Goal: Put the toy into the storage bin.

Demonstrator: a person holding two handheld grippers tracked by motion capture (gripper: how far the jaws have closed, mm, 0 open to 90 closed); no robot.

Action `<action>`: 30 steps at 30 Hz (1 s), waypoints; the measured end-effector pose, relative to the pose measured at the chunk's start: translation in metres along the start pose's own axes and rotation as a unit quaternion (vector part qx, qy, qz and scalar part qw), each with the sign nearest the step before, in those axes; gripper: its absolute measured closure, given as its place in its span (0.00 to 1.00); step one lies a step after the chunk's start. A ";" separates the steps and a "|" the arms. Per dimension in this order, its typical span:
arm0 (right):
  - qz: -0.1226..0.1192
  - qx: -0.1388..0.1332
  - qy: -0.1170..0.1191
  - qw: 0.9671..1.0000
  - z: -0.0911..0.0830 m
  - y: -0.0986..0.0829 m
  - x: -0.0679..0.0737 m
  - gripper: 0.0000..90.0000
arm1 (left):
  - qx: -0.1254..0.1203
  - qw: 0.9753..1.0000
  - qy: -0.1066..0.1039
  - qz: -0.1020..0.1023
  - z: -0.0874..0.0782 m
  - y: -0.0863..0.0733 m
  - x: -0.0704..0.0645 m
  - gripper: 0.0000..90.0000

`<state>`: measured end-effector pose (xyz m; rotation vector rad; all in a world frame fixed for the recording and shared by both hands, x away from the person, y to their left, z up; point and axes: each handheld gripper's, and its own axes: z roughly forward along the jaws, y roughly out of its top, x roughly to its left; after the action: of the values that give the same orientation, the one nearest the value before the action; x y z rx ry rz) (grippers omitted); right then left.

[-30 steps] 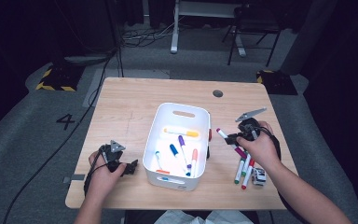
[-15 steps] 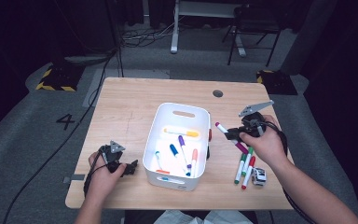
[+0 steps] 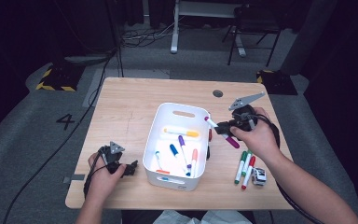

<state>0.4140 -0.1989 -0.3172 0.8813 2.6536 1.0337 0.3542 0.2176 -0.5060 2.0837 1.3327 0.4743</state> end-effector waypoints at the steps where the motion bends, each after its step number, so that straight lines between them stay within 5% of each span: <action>1: -0.005 0.001 0.000 1.000 0.001 0.003 0.002 0.85 | 0.000 1.000 0.000 -0.001 0.000 0.000 0.000 0.00; 9: -0.027 -0.005 0.008 1.000 0.009 0.023 0.010 0.85 | 0.003 1.000 -0.001 -0.003 -0.001 -0.001 -0.001 0.00; 30: -0.031 -0.016 0.029 0.999 0.043 0.058 0.028 0.85 | 0.002 1.000 -0.002 -0.001 -0.001 -0.001 0.000 0.00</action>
<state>0.4333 -0.1245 -0.3098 0.7677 2.6846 1.1008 0.3531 0.2176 -0.5059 2.0849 1.3345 0.4663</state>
